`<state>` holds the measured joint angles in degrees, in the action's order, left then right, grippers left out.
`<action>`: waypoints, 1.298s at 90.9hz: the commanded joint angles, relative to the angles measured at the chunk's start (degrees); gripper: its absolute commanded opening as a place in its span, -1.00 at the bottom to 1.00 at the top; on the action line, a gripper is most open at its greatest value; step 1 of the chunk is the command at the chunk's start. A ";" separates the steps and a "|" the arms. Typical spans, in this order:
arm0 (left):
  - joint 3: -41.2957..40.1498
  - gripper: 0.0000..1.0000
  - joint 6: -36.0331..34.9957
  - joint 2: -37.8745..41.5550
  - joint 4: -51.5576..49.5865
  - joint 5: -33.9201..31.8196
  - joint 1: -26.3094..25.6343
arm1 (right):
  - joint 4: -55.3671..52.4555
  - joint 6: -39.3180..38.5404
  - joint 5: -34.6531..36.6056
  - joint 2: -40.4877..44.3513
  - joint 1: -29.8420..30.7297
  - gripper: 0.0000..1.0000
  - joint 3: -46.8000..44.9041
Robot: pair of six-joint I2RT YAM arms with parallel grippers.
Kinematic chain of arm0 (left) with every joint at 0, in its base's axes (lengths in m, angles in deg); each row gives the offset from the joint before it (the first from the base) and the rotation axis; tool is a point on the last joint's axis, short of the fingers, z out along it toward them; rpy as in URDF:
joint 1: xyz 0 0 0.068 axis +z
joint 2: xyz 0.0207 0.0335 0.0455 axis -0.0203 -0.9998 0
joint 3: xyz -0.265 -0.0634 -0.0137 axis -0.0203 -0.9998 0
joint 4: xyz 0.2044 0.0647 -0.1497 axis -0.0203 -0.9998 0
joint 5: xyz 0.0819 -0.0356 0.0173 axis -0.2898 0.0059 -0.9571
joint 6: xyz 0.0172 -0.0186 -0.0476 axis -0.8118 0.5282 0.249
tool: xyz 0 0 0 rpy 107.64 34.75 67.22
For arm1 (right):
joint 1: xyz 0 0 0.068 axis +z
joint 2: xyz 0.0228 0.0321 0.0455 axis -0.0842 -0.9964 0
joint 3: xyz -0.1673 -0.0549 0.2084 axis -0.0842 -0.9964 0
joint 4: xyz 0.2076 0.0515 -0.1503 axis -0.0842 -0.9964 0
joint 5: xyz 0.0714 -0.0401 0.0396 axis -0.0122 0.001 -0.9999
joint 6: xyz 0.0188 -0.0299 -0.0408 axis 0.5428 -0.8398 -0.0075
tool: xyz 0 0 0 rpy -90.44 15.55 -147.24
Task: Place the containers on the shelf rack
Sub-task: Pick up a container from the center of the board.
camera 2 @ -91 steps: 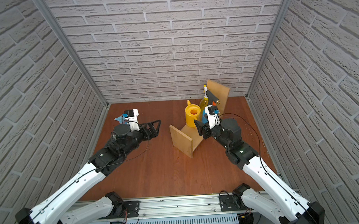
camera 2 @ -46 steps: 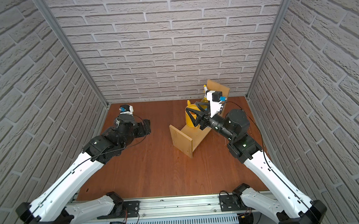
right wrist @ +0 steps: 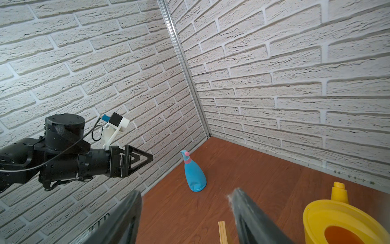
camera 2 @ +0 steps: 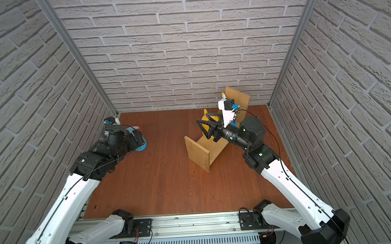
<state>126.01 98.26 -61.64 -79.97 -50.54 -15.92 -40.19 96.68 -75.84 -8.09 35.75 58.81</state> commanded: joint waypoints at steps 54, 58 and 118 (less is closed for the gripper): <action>32.84 0.60 36.19 -35.84 -32.06 4.64 17.08 | 5.64 4.12 -2.53 -2.34 1.94 0.46 -1.67; 35.35 0.61 36.70 -37.94 -33.20 4.94 17.15 | 5.69 4.03 -2.31 -2.00 1.98 0.46 -2.06; 57.20 0.54 37.17 -60.18 -38.31 10.02 18.10 | 3.78 0.82 -1.39 -0.51 1.95 0.48 -3.04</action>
<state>181.70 134.78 -120.28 -115.64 -41.64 1.55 -38.51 98.72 -77.24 -9.43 37.37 56.38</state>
